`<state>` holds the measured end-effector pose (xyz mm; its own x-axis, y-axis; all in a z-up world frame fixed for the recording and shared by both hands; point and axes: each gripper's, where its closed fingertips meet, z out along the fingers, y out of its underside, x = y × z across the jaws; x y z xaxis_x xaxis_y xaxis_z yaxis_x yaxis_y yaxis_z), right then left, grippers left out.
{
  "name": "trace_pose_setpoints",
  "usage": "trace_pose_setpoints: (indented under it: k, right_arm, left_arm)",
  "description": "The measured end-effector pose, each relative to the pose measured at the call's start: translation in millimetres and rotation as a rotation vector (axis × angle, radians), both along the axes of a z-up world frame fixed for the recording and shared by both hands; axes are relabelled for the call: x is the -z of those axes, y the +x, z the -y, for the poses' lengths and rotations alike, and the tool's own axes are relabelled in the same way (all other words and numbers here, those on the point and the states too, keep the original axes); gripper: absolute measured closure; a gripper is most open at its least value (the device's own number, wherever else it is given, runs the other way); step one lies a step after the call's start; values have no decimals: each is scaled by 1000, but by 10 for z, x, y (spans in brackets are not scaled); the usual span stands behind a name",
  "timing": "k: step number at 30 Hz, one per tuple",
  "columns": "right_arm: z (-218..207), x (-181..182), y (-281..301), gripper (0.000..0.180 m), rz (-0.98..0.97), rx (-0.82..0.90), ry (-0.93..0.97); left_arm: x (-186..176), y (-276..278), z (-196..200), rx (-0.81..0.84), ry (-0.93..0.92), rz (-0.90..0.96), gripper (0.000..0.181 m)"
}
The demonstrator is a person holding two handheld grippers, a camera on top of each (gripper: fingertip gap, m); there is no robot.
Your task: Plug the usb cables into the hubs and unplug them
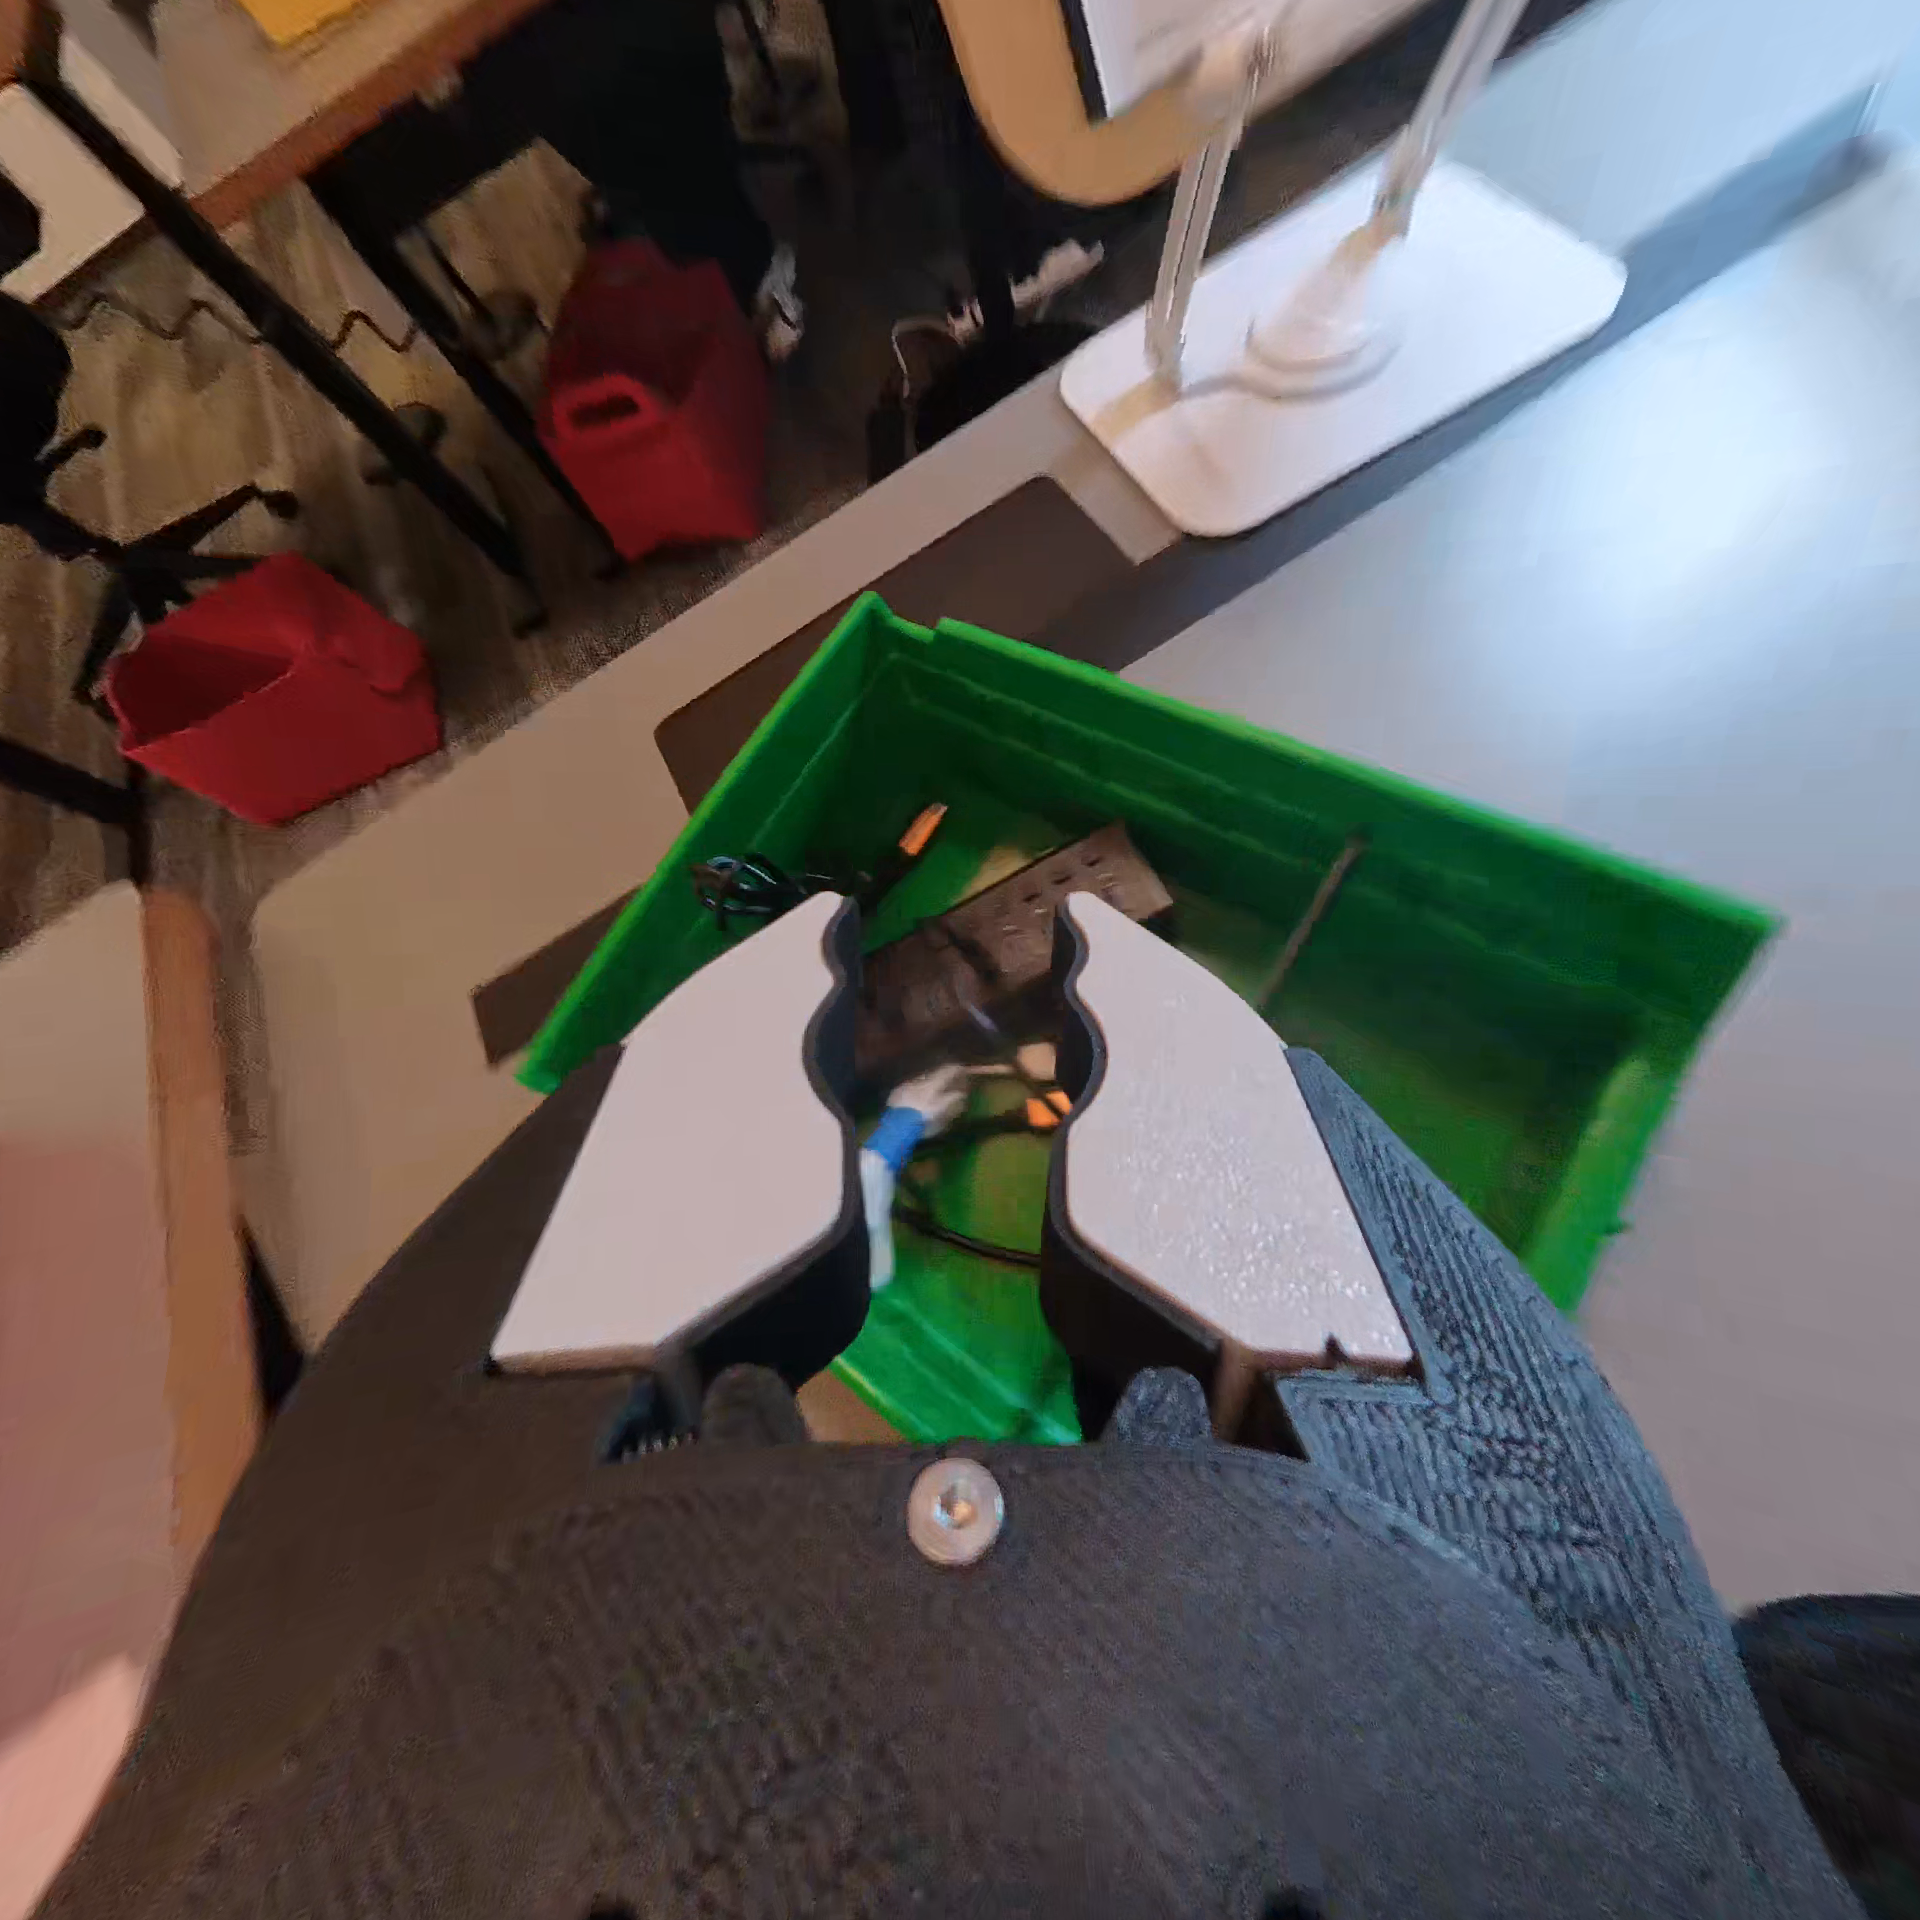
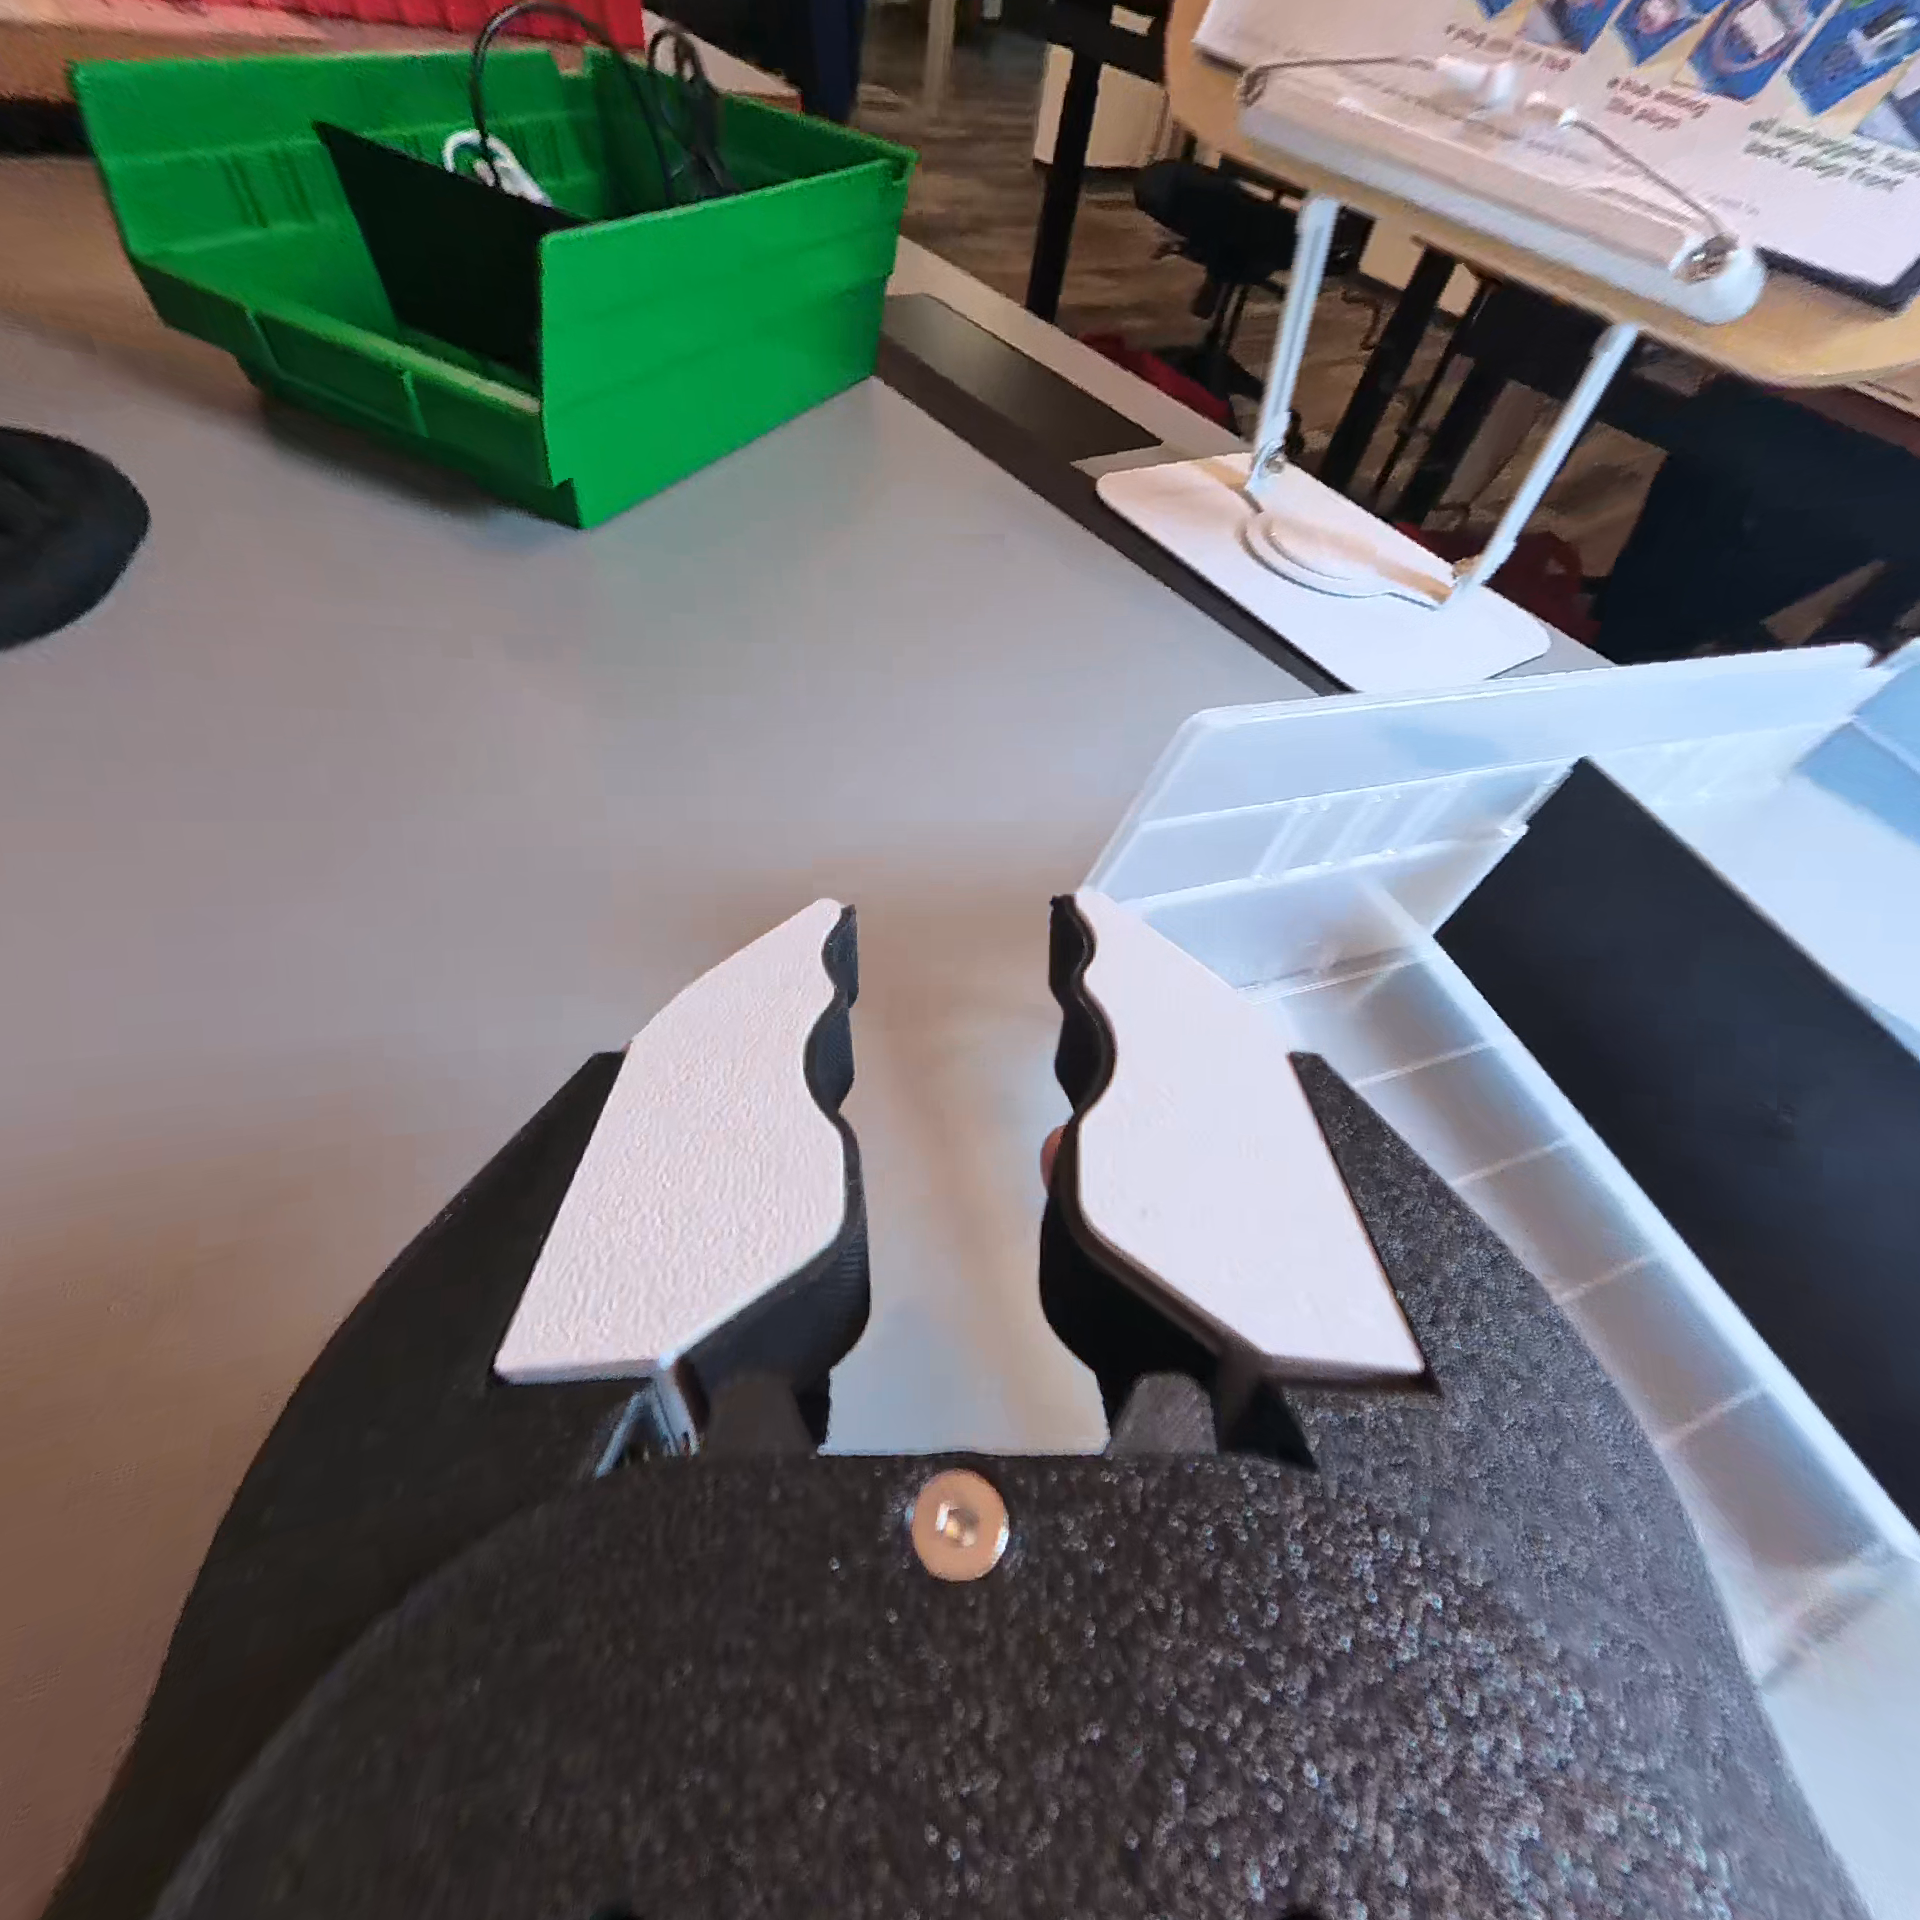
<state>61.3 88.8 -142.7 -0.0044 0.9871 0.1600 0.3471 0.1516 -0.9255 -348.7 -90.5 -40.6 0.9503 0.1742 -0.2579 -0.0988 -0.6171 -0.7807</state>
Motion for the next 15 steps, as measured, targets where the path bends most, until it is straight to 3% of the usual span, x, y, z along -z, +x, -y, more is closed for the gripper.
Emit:
trace_pose_setpoints:
  k: [1, 4, 7, 11, 15]
  right_arm:
    - [27, 31, 8, 145, 7, -11, 22]
    - [113, 90, 39, 147, 19, -55, 55]
    - [184, 81, 41, 147, -2, -100, 12]
    - [265, 41, 26, 147, -41, -164, -34]
    - [324, 15, 31, 147, -69, -207, -89]
  left_arm:
    - [70, -143, -62, 43, -59, -46, 148]
    - [394, -609, -69, 136, -370, -268, 144]
    - [759, -687, -92, 334, -624, -367, 142]
    - [1156, -550, -307, 578, -776, -458, 133]
    - [1490, -438, -414, 710, -905, -397, 126]
